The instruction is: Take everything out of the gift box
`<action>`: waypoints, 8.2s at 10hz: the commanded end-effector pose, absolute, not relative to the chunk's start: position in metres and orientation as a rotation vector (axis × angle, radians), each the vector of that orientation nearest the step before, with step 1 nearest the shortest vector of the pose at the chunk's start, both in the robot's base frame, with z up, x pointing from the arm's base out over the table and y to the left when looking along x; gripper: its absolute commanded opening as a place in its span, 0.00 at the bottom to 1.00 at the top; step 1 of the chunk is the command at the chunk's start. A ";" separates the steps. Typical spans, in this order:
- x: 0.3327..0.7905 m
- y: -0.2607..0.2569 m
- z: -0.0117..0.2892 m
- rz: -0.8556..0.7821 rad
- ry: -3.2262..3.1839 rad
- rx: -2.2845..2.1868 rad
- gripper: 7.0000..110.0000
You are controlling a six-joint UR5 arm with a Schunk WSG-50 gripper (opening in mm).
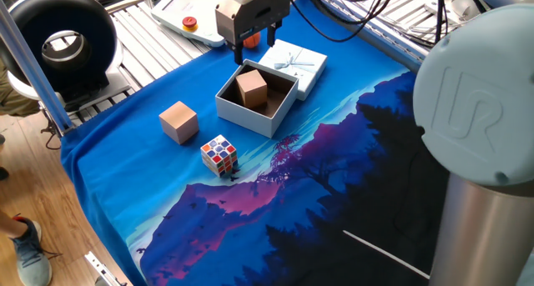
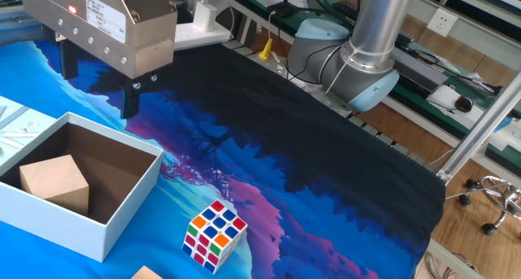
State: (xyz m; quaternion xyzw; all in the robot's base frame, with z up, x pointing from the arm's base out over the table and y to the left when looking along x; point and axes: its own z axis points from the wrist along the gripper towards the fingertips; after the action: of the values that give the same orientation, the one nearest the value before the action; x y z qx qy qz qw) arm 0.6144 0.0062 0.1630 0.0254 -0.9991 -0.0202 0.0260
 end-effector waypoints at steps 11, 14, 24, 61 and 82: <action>0.610 0.026 0.169 -0.200 -3.068 0.358 0.79; 0.617 0.018 0.169 -0.149 -3.098 0.325 1.00; 0.637 0.003 0.167 -0.038 -3.181 0.138 0.57; 0.622 -0.001 0.052 -0.135 -3.177 -0.165 0.79; 0.652 -0.018 0.039 0.010 -3.181 -0.360 0.57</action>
State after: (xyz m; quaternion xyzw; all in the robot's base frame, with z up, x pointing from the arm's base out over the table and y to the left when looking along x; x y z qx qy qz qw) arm 0.6482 -0.0166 0.0394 -0.1036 -0.9942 0.0022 -0.0293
